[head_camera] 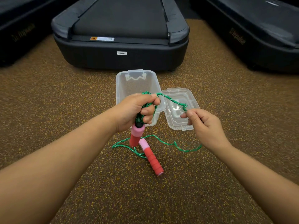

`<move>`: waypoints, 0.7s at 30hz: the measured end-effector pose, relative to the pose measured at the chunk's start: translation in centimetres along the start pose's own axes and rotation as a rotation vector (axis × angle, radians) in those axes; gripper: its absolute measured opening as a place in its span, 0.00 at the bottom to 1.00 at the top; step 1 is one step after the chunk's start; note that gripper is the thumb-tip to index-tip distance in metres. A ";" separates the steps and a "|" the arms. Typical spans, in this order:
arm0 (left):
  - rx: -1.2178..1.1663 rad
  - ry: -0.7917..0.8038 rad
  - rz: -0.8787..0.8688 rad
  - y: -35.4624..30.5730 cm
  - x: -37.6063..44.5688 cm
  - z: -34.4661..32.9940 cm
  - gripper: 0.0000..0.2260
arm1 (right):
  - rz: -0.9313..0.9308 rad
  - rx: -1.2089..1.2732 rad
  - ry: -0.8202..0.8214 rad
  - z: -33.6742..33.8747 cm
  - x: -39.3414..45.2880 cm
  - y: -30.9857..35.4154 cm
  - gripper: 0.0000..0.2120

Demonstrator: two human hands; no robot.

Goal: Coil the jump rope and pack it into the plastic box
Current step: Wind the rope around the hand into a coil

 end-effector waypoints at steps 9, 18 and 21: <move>-0.210 -0.202 -0.071 -0.1 0.0 2.3 0.13 | -0.379 0.397 0.243 -5.3 -3.5 -0.9 0.17; -0.530 -0.283 -0.080 -0.7 0.1 2.2 0.11 | -0.039 -0.192 0.169 -4.0 -2.2 0.2 0.18; -0.551 -0.306 -0.103 -0.8 0.2 2.1 0.14 | 0.081 -0.425 0.277 -5.2 -2.8 2.0 0.18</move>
Point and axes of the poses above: each hand's wrist, its own x-axis towards the middle knuckle, its own z-axis out of the back of the hand, y = z × x, the point moved 7 cm from there along x, towards the middle knuckle, and after that the axes turned 6 degrees about -x, right-handed, at the moved point
